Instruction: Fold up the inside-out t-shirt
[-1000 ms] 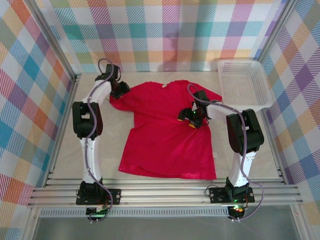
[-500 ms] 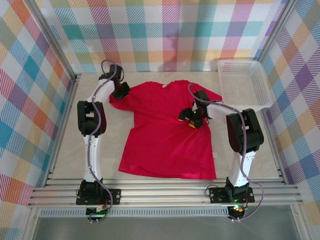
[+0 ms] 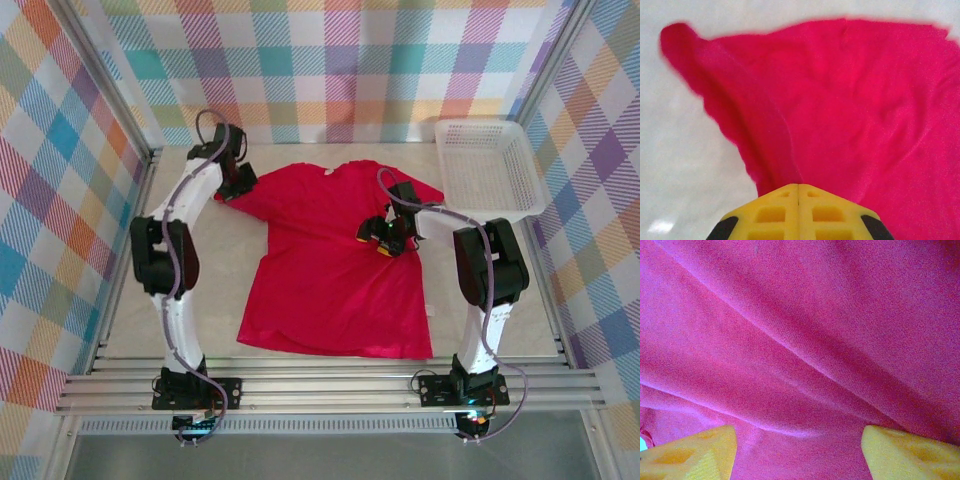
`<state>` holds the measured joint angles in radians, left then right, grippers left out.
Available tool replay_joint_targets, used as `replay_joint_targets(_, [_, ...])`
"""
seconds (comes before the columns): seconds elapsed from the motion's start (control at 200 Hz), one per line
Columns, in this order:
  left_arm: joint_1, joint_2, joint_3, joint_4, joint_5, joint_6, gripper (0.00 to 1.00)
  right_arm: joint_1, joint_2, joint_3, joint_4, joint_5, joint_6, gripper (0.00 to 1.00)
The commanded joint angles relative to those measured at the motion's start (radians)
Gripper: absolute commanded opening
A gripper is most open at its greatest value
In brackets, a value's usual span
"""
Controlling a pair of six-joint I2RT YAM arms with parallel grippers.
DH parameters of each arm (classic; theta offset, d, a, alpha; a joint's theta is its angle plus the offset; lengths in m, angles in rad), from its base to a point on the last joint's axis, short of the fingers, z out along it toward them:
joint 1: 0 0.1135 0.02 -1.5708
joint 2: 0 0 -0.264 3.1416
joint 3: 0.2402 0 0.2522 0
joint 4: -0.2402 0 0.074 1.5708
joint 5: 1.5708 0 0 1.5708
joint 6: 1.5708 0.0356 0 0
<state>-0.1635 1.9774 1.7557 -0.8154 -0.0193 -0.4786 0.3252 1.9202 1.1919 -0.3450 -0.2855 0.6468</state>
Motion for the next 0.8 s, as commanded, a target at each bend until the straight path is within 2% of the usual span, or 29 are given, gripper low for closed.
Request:
replay_joint_targets(0.0, [-0.008, -0.189, -0.232, 0.040, -0.060, -0.036, 0.03, -0.002, 0.051, -0.057, -0.059, 0.026, 0.006, 0.70])
replay_joint_targets(0.16, [-0.010, -0.358, -0.566, 0.173, -0.067, -0.106, 0.10, -0.002, 0.038, -0.050, -0.068, -0.009, 0.005, 0.70])
replay_joint_targets(0.2, [-0.010, -0.362, -0.614, 0.188, -0.056, -0.116, 0.16, 0.001, 0.024, -0.049, -0.069, -0.018, 0.009, 0.70])
replay_joint_targets(0.26, [-0.010, -0.346, -0.644, 0.187, -0.045, -0.118, 0.34, 0.005, 0.002, -0.049, -0.070, -0.025, 0.014, 0.70])
replay_joint_targets(0.29, [-0.010, -0.335, -0.644, 0.180, -0.046, -0.111, 0.39, 0.009, -0.009, -0.044, -0.074, -0.031, 0.016, 0.70])
replay_joint_targets(0.395, [-0.010, -0.292, -0.542, 0.094, -0.116, -0.063, 0.54, 0.029, -0.045, -0.010, -0.117, -0.038, 0.006, 0.72])
replay_joint_targets(0.49, [-0.008, -0.263, -0.405, 0.036, -0.150, -0.019, 0.56, 0.045, -0.084, 0.022, -0.149, -0.035, -0.006, 0.73])
replay_joint_targets(0.62, [-0.011, -0.166, -0.241, 0.077, -0.023, -0.006, 0.56, 0.063, -0.100, 0.047, -0.163, -0.032, -0.011, 0.73])
replay_joint_targets(0.795, [-0.025, 0.124, -0.033, 0.148, 0.144, -0.037, 0.52, 0.097, -0.059, 0.051, -0.126, -0.062, 0.015, 0.73])
